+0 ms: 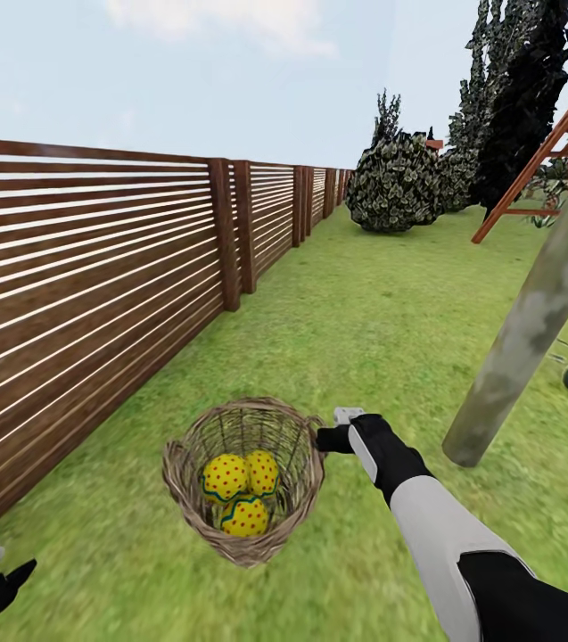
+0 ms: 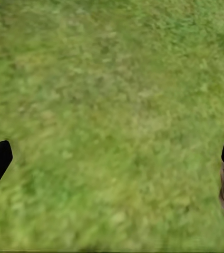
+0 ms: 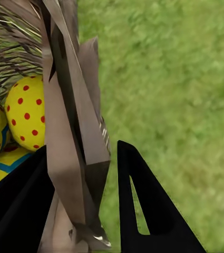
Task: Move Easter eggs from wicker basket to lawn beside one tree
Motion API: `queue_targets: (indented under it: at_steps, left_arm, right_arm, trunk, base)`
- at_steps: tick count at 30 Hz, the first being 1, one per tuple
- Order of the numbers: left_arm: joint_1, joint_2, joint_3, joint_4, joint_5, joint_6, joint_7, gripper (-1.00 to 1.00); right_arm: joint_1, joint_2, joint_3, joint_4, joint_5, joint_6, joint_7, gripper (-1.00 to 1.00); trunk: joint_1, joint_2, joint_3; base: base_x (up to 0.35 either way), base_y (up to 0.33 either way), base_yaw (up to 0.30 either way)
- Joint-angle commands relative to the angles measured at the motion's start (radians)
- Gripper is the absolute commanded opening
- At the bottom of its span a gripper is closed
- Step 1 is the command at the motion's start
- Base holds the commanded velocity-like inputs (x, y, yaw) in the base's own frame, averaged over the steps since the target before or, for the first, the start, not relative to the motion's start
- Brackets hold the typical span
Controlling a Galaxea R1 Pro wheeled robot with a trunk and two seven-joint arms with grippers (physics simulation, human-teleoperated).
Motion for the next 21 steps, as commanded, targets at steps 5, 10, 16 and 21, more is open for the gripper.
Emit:
queue_targets:
  at_steps: [5, 10, 16, 21]
  left_arm:
    - [-0.001, 0.000, 0.002, 0.011, 0.002, 0.005, -0.006, 1.00]
    - [-0.001, -0.009, 0.002, 0.015, 0.001, 0.005, 0.002, 1.00]
    - [0.000, -0.105, -0.006, 0.004, 0.002, -0.118, 0.230, 1.00]
    - [0.013, -0.168, -0.008, 0.005, 0.003, -0.151, 0.327, 1.00]
  right_arm:
    - [-0.001, 0.000, -0.002, -0.002, -0.006, 0.005, 0.002, -1.00]
    - [-0.001, 0.001, -0.002, -0.002, -0.006, 0.005, 0.002, -1.00]
    - [-0.001, 0.001, -0.002, -0.002, -0.006, 0.005, 0.002, -1.00]
    - [-0.001, 0.000, -0.002, -0.002, -0.006, 0.005, 0.002, -1.00]
  trunk:
    - [0.019, -0.036, -0.017]
    - [0.038, -0.071, -0.032]
    - [0.061, -0.113, -0.051]
    - [0.081, -0.148, -0.067]
  base:
    - [0.000, 0.000, 0.000]
    - [0.000, 0.000, 0.000]
    - [0.000, 0.000, 0.000]
    - [0.000, 0.000, 0.000]
